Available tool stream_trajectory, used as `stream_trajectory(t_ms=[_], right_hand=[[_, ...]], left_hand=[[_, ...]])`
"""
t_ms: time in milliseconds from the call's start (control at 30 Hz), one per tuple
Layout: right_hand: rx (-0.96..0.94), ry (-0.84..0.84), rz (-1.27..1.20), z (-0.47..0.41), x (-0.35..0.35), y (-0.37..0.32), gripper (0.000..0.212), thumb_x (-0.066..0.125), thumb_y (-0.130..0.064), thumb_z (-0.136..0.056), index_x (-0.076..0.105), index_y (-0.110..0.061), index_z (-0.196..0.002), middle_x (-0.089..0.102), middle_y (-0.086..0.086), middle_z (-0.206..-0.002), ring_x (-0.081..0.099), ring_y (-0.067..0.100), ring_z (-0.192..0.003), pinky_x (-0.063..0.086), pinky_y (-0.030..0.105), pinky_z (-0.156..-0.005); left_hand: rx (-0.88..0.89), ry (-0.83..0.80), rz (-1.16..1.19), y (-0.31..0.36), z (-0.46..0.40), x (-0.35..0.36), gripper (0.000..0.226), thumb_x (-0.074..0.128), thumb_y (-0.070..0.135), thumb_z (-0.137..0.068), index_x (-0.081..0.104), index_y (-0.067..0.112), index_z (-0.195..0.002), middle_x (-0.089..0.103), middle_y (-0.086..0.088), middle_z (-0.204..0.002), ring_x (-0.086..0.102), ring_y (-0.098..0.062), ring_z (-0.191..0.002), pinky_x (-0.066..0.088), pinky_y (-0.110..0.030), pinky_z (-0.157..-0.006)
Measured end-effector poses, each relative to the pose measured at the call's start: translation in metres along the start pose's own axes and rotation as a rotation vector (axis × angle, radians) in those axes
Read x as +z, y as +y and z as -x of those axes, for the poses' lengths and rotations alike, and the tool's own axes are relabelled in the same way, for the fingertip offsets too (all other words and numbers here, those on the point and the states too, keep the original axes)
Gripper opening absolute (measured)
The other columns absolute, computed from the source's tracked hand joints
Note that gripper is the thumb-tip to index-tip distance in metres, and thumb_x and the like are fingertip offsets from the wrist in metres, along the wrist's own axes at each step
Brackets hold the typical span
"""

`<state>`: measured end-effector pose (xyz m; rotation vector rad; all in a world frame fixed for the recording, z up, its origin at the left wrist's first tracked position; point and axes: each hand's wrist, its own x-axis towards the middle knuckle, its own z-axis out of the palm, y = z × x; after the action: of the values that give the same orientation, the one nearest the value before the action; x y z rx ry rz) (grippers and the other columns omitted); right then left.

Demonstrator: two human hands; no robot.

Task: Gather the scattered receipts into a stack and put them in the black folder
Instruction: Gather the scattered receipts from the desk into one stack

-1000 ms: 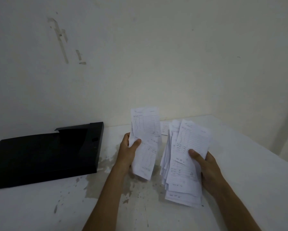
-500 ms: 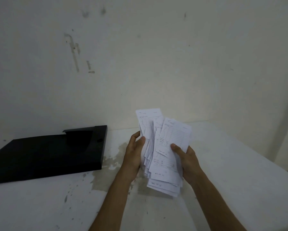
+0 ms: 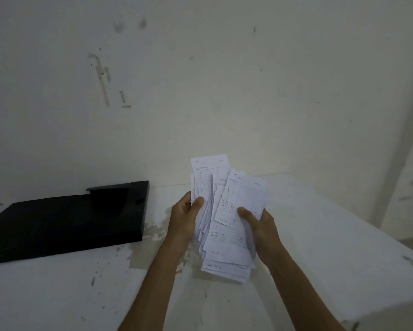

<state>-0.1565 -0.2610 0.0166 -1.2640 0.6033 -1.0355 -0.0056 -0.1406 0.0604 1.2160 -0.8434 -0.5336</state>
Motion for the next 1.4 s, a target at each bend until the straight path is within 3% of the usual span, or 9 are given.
stream_trajectory(t_ms=[267,433,633,767,933,1067,1133,1233,1400], right_hand=[[-0.127,-0.094,0.187,0.009,0.018,-0.009,0.028,0.069,-0.026,-0.093,0.062,-0.026,-0.120,0.073,-0.004,-0.117,0.073,0.016,-0.103,0.061,0.026,-0.080],[-0.211,-0.249,0.318,0.003,0.029,-0.018,0.046,0.062,-0.033,-0.097,0.047,-0.027,-0.141,0.064,-0.008,-0.131,0.065,0.011,-0.117,0.058,0.029,-0.093],[-0.268,-0.379,0.403,-0.003,0.039,-0.018,0.062,0.060,-0.034,-0.099,0.031,-0.024,-0.153,0.054,-0.006,-0.144,0.054,0.005,-0.130,0.051,0.026,-0.103],[-0.114,-0.467,0.415,-0.007,0.037,-0.005,0.059,0.060,-0.040,-0.098,0.034,-0.029,-0.149,0.059,-0.003,-0.137,0.062,0.010,-0.122,0.055,0.034,-0.101],[0.022,-0.291,0.491,-0.032,0.011,0.013,0.045,0.057,-0.042,-0.100,0.047,-0.024,-0.140,0.072,0.006,-0.111,0.071,0.022,-0.099,0.056,0.029,-0.080],[0.002,-0.173,0.626,-0.078,-0.017,0.024,0.039,0.061,-0.049,-0.095,0.055,-0.030,-0.129,0.073,0.007,-0.100,0.070,0.022,-0.097,0.055,0.036,-0.083],[-0.018,-0.137,0.695,-0.108,-0.027,0.026,0.039,0.063,-0.048,-0.094,0.058,-0.029,-0.127,0.072,0.002,-0.096,0.068,0.018,-0.096,0.050,0.029,-0.081],[-0.076,-0.082,0.816,-0.160,-0.039,0.036,0.037,0.067,-0.045,-0.092,0.061,-0.027,-0.123,0.070,-0.002,-0.106,0.063,0.017,-0.107,0.044,0.030,-0.091],[-0.089,-0.125,1.168,-0.245,-0.048,0.058,0.055,0.065,-0.058,-0.088,0.055,-0.035,-0.137,0.054,0.000,-0.144,0.048,0.025,-0.135,0.036,0.045,-0.112]], left_hand=[[-0.031,-0.262,-0.083,-0.001,0.003,0.003,0.040,0.069,0.036,-0.089,0.060,0.027,-0.127,0.074,0.002,-0.116,0.072,-0.016,-0.104,0.059,-0.037,-0.088],[0.002,-0.124,-0.096,-0.001,-0.001,0.003,0.016,0.070,0.030,-0.090,0.069,0.037,-0.104,0.077,0.001,-0.105,0.075,-0.014,-0.092,0.060,-0.032,-0.080],[-0.036,-0.128,-0.063,-0.006,-0.006,-0.011,0.035,0.074,0.025,-0.087,0.066,0.027,-0.120,0.076,0.001,-0.108,0.073,-0.014,-0.098,0.059,-0.032,-0.084],[-0.076,0.038,-0.112,-0.023,-0.015,-0.028,0.026,0.076,0.034,-0.085,0.066,0.031,-0.109,0.075,-0.001,-0.109,0.072,-0.019,-0.095,0.059,-0.042,-0.087],[-0.146,0.164,-0.131,-0.059,-0.039,-0.062,0.046,0.074,0.031,-0.087,0.061,0.017,-0.129,0.066,-0.002,-0.119,0.062,-0.023,-0.107,0.050,-0.038,-0.095],[-0.181,0.183,-0.126,-0.082,-0.061,-0.072,0.045,0.073,0.028,-0.089,0.062,0.013,-0.130,0.068,-0.005,-0.119,0.064,-0.024,-0.106,0.052,-0.040,-0.093],[-0.160,0.202,-0.121,-0.088,-0.077,-0.073,0.041,0.071,0.027,-0.090,0.062,0.015,-0.128,0.068,-0.001,-0.112,0.064,-0.020,-0.100,0.051,-0.034,-0.087],[-0.119,0.218,-0.121,-0.096,-0.092,-0.072,0.027,0.071,0.021,-0.090,0.062,0.025,-0.115,0.065,0.013,-0.097,0.062,-0.005,-0.088,0.049,-0.026,-0.078],[-0.099,0.235,-0.175,-0.109,-0.098,-0.074,0.021,0.075,0.021,-0.086,0.065,0.038,-0.092,0.073,0.018,-0.086,0.068,-0.001,-0.085,0.053,-0.028,-0.078]])
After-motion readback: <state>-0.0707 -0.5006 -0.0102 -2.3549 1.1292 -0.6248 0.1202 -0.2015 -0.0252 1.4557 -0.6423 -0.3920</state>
